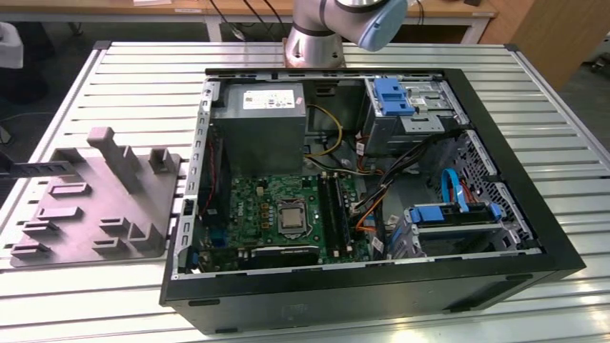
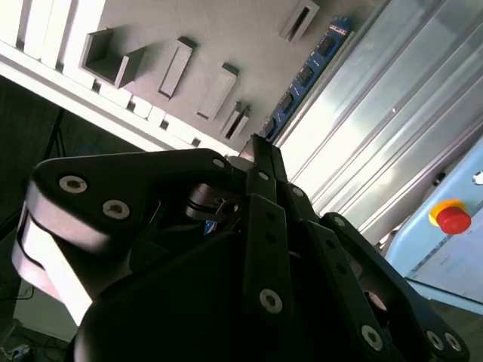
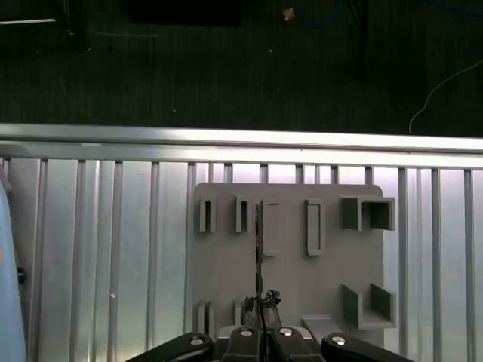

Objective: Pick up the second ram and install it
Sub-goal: 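Pick up the second ram and move it above second insertion slot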

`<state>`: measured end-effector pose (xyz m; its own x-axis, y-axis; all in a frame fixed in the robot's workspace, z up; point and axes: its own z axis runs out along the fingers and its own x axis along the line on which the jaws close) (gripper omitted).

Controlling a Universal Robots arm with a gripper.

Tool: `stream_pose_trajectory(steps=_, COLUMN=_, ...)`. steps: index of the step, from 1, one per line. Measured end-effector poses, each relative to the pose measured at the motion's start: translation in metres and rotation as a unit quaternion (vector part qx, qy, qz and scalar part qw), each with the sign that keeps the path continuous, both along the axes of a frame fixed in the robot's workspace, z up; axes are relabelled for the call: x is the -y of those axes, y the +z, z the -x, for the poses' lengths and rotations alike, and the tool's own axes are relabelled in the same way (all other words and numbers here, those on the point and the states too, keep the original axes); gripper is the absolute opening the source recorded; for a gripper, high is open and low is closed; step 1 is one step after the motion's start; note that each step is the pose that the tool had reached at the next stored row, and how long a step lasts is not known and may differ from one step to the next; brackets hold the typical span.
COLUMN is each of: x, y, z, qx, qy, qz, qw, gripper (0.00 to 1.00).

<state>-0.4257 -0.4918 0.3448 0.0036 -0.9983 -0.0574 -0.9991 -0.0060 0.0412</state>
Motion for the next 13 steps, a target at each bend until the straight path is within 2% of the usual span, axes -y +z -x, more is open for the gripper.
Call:
stream_pose_trajectory(steps=2, x=0.0000, y=0.0055, z=0.0000, qx=0.0000, qy=0.000, qz=0.0000, qw=1.0000, gripper=0.11)
stream_pose_trajectory(steps=11, x=0.0000, y=0.0063, z=0.0000, qx=0.0000, qy=0.000, qz=0.0000, qw=1.0000, gripper=0.11)
stream_pose_trajectory(steps=13, x=0.0000, y=0.0090, z=0.0000, qx=-0.0002, qy=0.000, qz=0.0002, qw=1.0000, gripper=0.11)
